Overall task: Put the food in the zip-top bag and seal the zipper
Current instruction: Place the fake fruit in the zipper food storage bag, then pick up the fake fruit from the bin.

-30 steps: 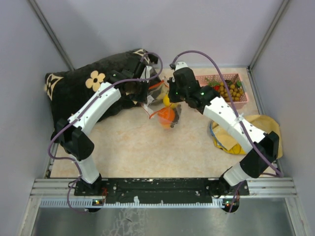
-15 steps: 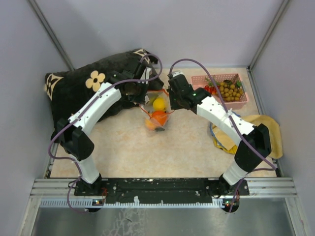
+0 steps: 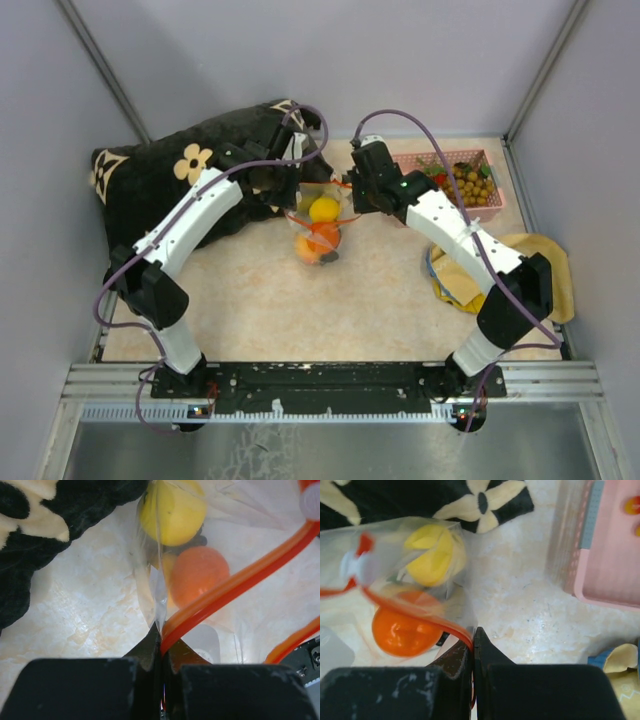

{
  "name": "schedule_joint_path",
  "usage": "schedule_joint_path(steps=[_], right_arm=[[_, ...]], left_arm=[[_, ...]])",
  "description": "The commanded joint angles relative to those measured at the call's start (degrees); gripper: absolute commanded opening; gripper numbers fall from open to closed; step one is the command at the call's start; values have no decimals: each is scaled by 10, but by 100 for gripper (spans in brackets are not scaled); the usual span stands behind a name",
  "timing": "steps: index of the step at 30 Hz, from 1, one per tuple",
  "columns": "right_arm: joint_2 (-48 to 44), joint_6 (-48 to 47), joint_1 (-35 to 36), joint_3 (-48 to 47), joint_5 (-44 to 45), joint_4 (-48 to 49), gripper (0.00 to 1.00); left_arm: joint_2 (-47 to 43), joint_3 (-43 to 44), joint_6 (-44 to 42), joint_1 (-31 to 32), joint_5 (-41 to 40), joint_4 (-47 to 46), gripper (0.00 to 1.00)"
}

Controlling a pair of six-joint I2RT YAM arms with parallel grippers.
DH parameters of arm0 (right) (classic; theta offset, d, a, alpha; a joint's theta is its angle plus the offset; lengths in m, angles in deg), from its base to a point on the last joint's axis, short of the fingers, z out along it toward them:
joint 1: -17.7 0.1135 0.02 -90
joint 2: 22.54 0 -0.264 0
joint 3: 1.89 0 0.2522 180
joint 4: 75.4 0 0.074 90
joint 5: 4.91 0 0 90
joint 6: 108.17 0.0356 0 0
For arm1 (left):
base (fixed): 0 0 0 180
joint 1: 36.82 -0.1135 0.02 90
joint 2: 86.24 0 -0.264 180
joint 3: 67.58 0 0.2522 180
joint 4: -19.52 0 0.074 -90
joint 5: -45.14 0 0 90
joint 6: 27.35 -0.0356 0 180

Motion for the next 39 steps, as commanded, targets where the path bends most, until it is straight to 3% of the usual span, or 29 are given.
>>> schedule_joint_path(steps=[1,5,9,14,17,24,39], right_arm=[[-6,-7,-25,18,11,17,0],[-12,-7,-26,17,-16,29,7],[-27,-14,-26,1,-44,34,25],[-47,-37,-33,-39,-102,22,39],[-44,-50,-49,-76,-124,-9,41],[-39,-78,-129,-101,-86,-38,44],[60,-77,-350,-88,-55,100,56]], left_arm=[[2,-8,3,-3,11,-5,0],[8,-5,3,-3,13,-8,0],[13,3,3,-3,24,-12,0],[18,6,4,-3,26,-17,0],[22,10,3,-3,31,-17,0],[24,15,1,-2,37,-21,0],[23,12,3,-3,29,-31,0]])
